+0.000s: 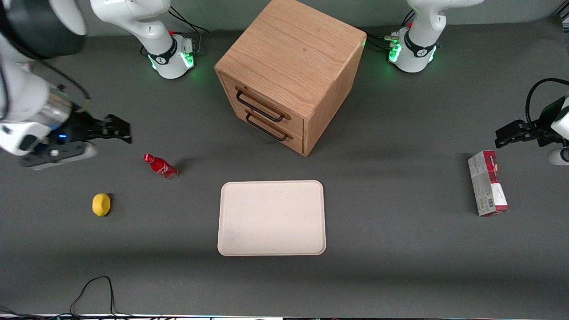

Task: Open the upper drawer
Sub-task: 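Move the right gripper to the upper drawer's black handle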

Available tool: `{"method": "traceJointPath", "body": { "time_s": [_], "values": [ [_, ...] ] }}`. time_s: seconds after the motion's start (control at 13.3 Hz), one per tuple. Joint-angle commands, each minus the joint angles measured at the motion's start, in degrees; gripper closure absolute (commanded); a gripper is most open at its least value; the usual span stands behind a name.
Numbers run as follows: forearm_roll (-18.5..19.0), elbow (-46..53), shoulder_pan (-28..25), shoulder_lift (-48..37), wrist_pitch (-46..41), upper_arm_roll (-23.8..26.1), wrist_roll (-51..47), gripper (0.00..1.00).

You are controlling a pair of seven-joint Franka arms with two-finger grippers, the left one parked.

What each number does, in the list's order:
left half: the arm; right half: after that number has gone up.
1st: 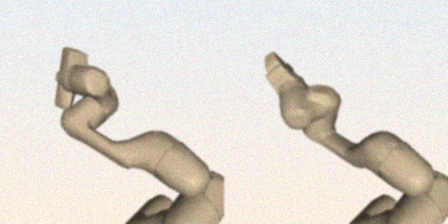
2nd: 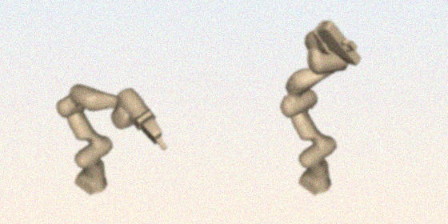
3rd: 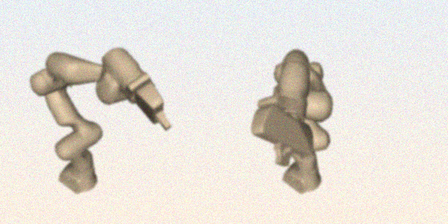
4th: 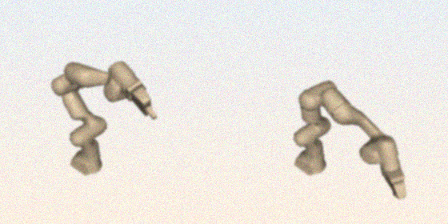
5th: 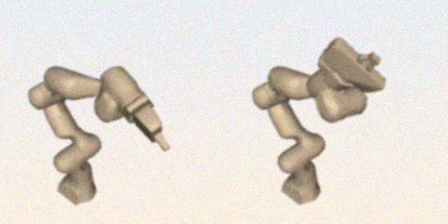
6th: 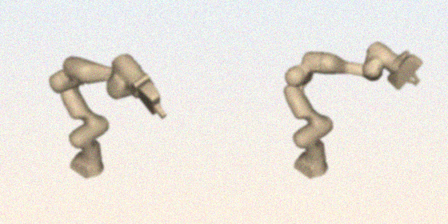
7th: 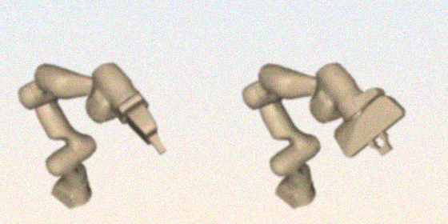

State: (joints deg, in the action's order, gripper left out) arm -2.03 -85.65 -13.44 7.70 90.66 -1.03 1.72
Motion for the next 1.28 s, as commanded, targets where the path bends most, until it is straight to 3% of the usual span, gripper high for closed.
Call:
{"method": "traceJointPath", "body": {
  "time_s": [0.0, 0.68, 1.2],
  "values": [
    [-0.3, 4.1, -5.8, 3.6, -0.5, -0.4, -0.8, 0.00],
    [0.1, 4.7, -25.0, 8.4, 2.5, -0.5, -0.2, 0.00],
    [-0.5, 0.1, -28.1, 6.5, 4.1, -0.4, 10.3, 0.00]
  ]
}}
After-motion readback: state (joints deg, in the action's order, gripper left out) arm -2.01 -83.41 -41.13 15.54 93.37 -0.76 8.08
